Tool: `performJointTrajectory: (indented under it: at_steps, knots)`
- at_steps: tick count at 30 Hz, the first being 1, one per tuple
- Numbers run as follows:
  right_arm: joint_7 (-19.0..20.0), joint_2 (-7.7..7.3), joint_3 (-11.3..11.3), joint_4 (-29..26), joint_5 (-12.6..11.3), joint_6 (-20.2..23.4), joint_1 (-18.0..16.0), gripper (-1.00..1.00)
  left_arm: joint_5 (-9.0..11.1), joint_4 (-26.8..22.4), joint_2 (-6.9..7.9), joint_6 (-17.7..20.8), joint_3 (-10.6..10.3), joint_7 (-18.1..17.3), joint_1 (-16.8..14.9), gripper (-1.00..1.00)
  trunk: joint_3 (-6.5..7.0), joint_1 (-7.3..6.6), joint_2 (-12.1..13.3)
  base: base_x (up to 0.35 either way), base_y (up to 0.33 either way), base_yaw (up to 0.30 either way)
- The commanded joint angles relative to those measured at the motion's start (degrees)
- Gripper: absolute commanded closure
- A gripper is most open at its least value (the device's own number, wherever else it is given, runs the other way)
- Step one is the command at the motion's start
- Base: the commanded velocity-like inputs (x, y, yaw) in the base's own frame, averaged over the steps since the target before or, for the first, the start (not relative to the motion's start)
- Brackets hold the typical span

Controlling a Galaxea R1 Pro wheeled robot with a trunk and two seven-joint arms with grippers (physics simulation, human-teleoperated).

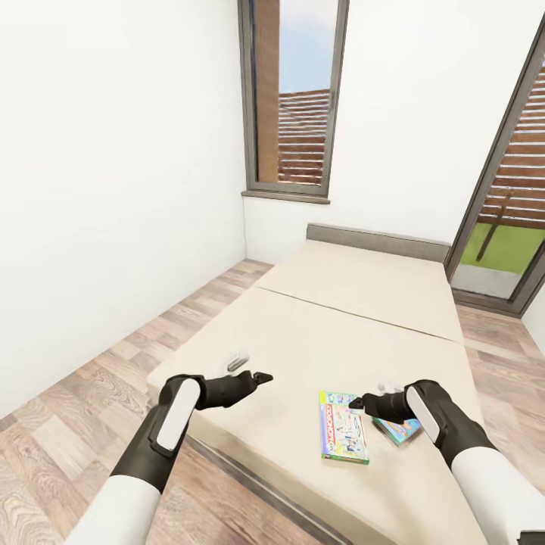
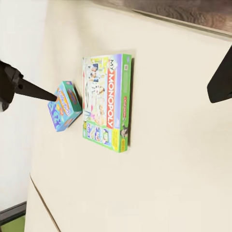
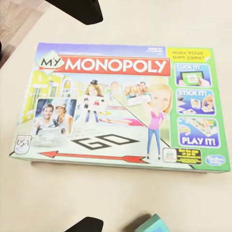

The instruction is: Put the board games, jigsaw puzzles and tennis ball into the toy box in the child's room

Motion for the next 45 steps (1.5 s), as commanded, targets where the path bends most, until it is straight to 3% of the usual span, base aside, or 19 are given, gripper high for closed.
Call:
performJointTrajectory:
  at_steps: [1,34,45]
  knots:
    - [0.4,-0.06,0.2,0.0,0.3,0.1,0.0,-1.00,-0.1,0.0,-0.02,0.2,0.0,-0.1,0.0,-1.00,-0.06,-0.01,0.0,0.000,0.000,0.000]
    - [0.5,-0.03,0.1,0.0,0.1,-0.2,-0.2,-1.00,-0.2,-0.1,0.11,0.5,0.0,0.2,0.6,-1.00,-2.12,-0.01,0.0,0.000,0.000,0.000]
    - [0.5,-0.06,0.0,0.0,0.0,-6.3,-0.2,-1.00,-0.3,-0.1,0.01,0.4,-0.1,0.2,0.6,-1.00,-2.41,-0.01,0.0,0.000,0.000,0.000]
